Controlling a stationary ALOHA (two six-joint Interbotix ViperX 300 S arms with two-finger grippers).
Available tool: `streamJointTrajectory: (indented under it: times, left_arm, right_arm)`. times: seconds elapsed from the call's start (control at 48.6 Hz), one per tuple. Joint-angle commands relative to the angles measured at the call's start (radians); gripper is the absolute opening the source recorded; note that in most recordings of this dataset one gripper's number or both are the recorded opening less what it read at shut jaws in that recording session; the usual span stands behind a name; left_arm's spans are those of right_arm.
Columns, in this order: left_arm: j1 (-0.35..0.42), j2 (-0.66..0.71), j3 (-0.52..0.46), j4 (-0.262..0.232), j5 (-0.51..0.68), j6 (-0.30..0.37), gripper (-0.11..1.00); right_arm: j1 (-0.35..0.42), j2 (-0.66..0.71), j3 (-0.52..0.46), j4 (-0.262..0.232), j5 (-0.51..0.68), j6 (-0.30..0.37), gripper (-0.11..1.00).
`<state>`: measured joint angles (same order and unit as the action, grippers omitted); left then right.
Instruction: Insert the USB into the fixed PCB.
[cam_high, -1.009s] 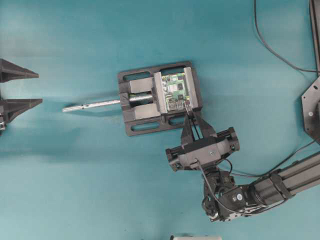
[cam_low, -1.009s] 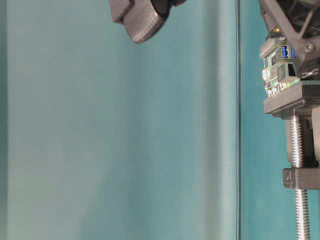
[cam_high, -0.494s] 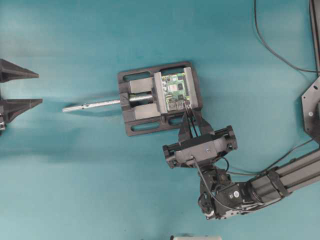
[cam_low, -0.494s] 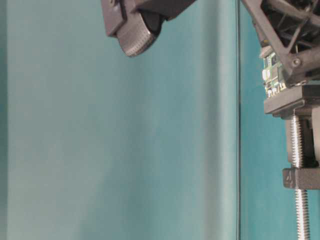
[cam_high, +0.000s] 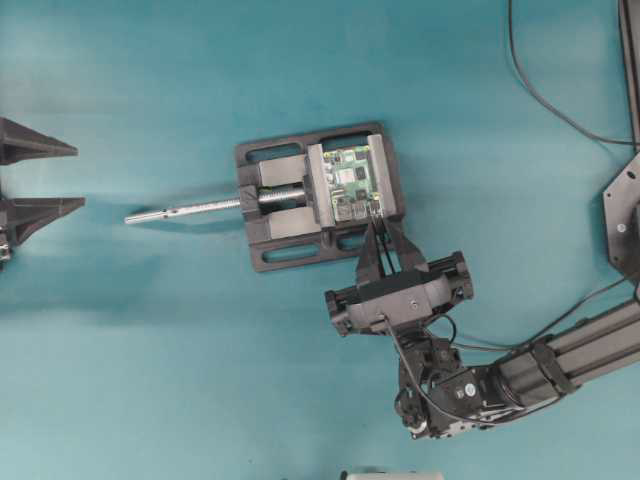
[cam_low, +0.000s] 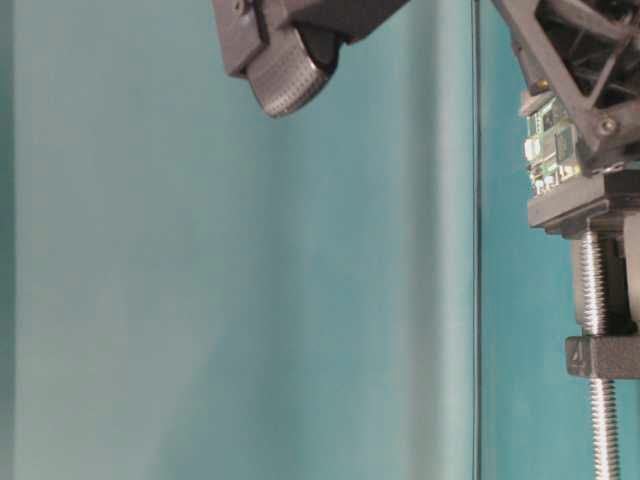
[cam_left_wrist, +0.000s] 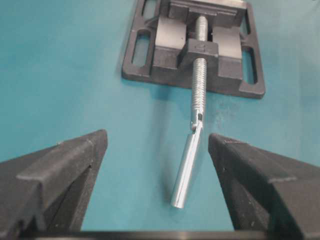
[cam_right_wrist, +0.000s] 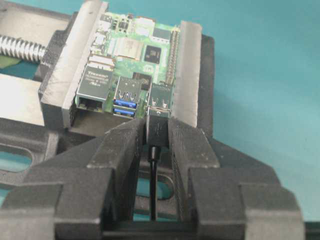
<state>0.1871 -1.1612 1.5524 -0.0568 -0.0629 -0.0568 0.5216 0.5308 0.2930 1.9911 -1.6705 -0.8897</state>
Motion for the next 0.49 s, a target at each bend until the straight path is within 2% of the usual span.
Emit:
streamJointTrajectory:
  times: [0.0, 0.473]
  left_arm:
    - [0.002, 0.015, -0.012, 0.003, -0.009, -0.011, 0.98]
    - [0.002, 0.015, -0.012, 0.003, -0.009, -0.011, 0.98]
  right_arm:
    - [-0.063, -0.015, -0.002, -0.011, -0.011, 0.000, 0.21]
    - [-0.091, -0.023, -0.011, -0.011, -0.009, 0.000, 0.21]
